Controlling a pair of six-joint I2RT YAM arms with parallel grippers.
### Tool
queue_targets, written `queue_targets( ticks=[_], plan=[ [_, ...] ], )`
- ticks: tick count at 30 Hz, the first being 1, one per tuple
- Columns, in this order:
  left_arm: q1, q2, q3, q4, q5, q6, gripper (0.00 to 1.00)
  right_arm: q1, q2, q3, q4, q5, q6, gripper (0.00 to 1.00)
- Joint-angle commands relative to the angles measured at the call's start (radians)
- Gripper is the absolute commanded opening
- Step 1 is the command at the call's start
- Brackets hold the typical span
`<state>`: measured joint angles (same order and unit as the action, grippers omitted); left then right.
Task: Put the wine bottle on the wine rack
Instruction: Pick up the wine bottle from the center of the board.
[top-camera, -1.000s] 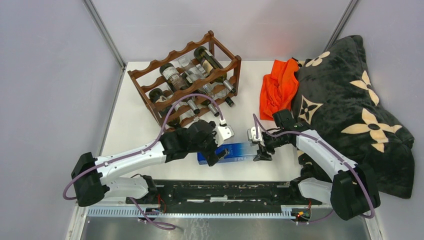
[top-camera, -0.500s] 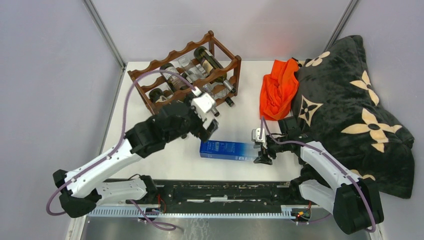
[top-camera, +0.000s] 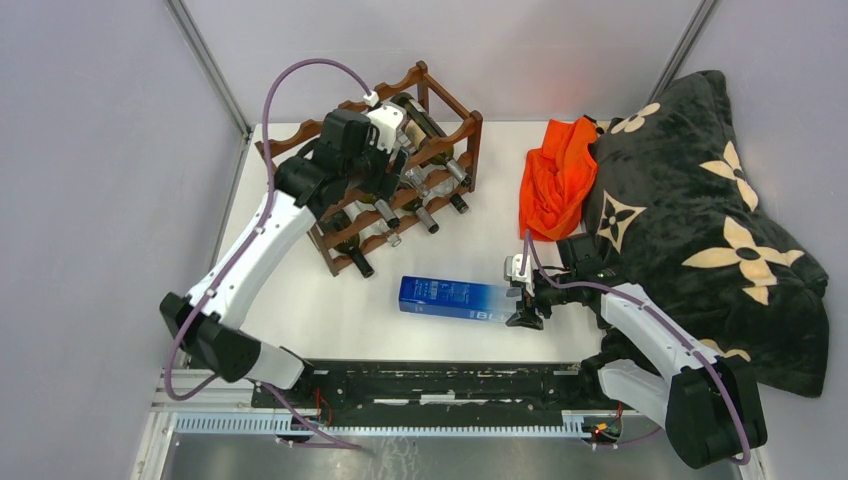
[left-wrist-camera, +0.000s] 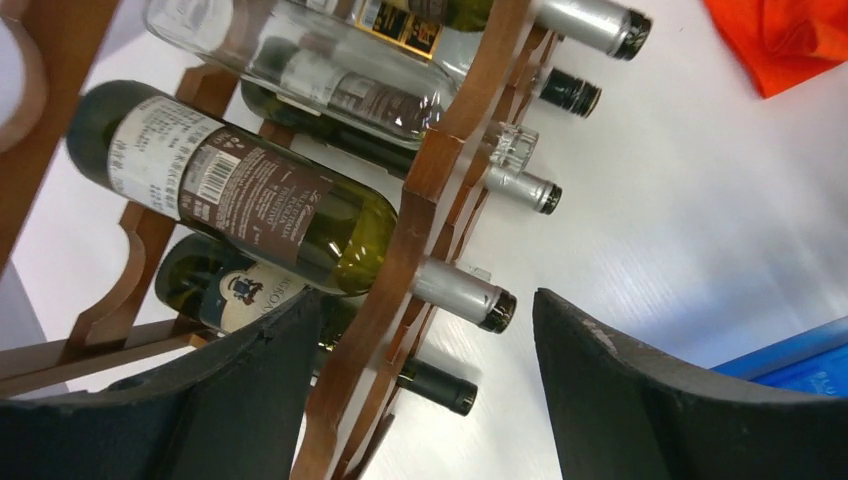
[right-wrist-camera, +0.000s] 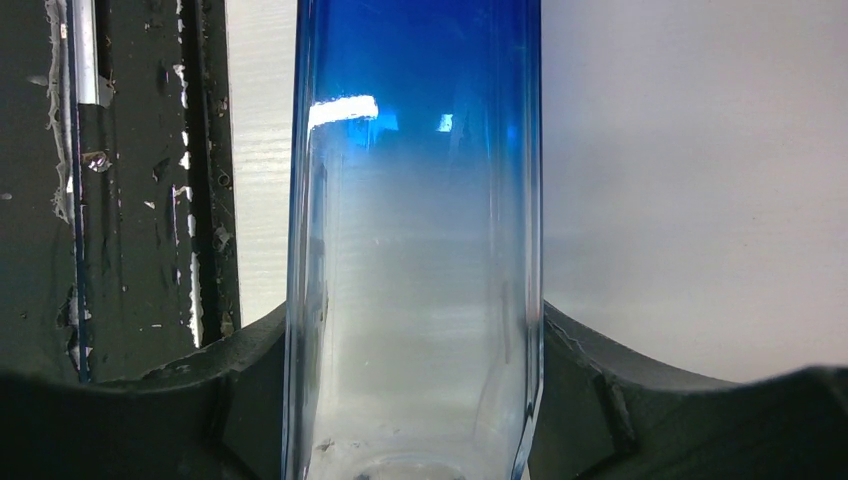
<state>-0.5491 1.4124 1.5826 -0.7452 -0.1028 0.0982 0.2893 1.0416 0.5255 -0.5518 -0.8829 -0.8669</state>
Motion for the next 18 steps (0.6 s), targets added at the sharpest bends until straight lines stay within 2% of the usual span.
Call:
queue_targets(
  ticks=[1,6,14,18],
  plan=[
    [0.027,0.066,0.088,-0.046,0.09,0.075,0.82,-0.005,-0.025,0.025,0.098,-0.181,-0.006,0.0],
    [0.035,0.137,0.109,-0.001,0.066,0.104,0.81,-0.005,-0.018,0.027,0.08,-0.191,-0.021,0.0],
    [0.041,0.224,0.156,-0.002,0.098,0.123,0.59,-0.006,-0.021,0.025,0.075,-0.198,-0.026,0.0],
    [0.041,0.237,0.166,-0.002,0.124,0.119,0.58,-0.005,-0.021,0.031,0.069,-0.208,-0.022,0.0]
  ],
)
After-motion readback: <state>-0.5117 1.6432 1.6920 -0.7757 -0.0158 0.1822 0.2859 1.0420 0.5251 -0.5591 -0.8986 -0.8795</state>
